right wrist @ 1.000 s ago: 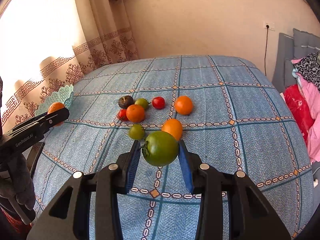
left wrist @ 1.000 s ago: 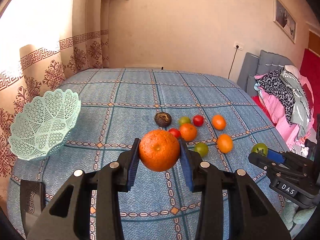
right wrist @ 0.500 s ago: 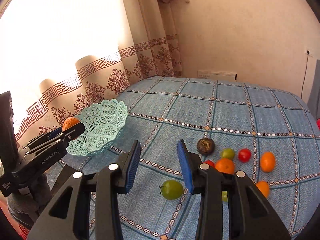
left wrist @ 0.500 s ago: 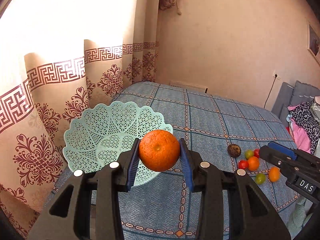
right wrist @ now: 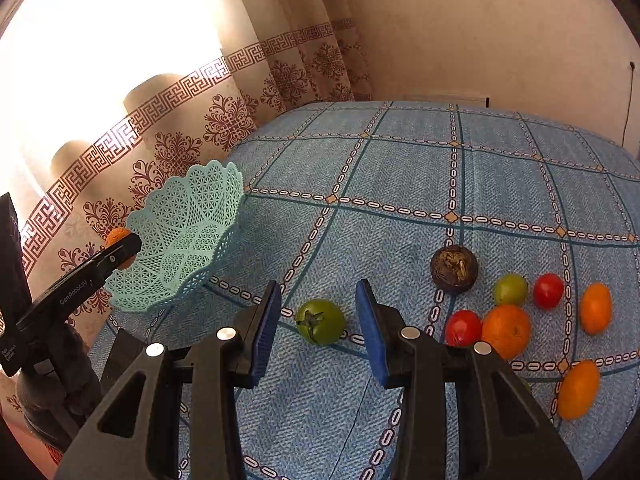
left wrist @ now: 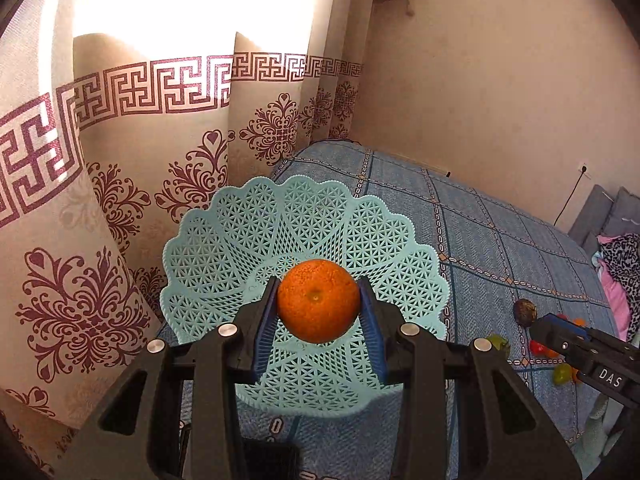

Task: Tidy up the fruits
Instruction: 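Carry the orange into the teal basket and open the left tool while the right tool carries the green tomato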

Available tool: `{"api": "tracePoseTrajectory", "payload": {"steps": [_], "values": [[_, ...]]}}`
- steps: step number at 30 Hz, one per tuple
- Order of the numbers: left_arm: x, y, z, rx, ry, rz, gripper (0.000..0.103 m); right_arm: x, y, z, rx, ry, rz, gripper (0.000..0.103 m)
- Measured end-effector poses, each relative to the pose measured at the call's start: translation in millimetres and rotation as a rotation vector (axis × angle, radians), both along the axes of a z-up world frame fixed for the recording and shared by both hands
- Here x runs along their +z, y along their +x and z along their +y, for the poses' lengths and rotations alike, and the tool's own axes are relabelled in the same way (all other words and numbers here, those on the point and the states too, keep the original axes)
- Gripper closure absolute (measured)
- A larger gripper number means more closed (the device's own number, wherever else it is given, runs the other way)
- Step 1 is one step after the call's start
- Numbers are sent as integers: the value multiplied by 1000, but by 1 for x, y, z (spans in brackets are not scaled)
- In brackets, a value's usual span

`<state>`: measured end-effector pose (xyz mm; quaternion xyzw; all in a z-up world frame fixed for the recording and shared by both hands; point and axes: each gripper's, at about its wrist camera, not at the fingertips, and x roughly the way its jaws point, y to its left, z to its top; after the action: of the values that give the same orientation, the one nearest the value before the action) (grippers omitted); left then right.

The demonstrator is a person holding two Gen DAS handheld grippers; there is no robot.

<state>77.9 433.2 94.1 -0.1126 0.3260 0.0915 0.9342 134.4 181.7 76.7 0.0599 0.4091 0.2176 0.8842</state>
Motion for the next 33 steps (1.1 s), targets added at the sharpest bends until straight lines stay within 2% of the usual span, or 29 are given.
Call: {"api": "tracePoseTrajectory", "payload": {"steps": [5,10,11,17,19,20,29,30,33], "values": [[-5,1,-3,-11,0,8,64,-30,7,9,11,-30,73,63],[-7,0,-1,0,-5,9,64,-53,-9,15,20,-78,118,62],[-8,0,0,2,-6,9,64,-56,-15,13,18,-81,105,62],[-10,2,2,8,-9,17,64,-56,-38,8,10,-104,74,63],[-10,3,2,10,-7,17,64,-56,-40,7,6,-115,58,66],[-11,3,2,11,-6,19,64,-56,-42,6,3,-123,51,70],[-16,8,9,21,-21,31,62,-46,-44,6,-1,-116,19,71],[-16,8,10,20,-20,28,61,-42,-44,6,-1,-110,11,71],[-14,7,10,17,-20,15,44,-25,-41,10,8,-93,-28,71]]}}
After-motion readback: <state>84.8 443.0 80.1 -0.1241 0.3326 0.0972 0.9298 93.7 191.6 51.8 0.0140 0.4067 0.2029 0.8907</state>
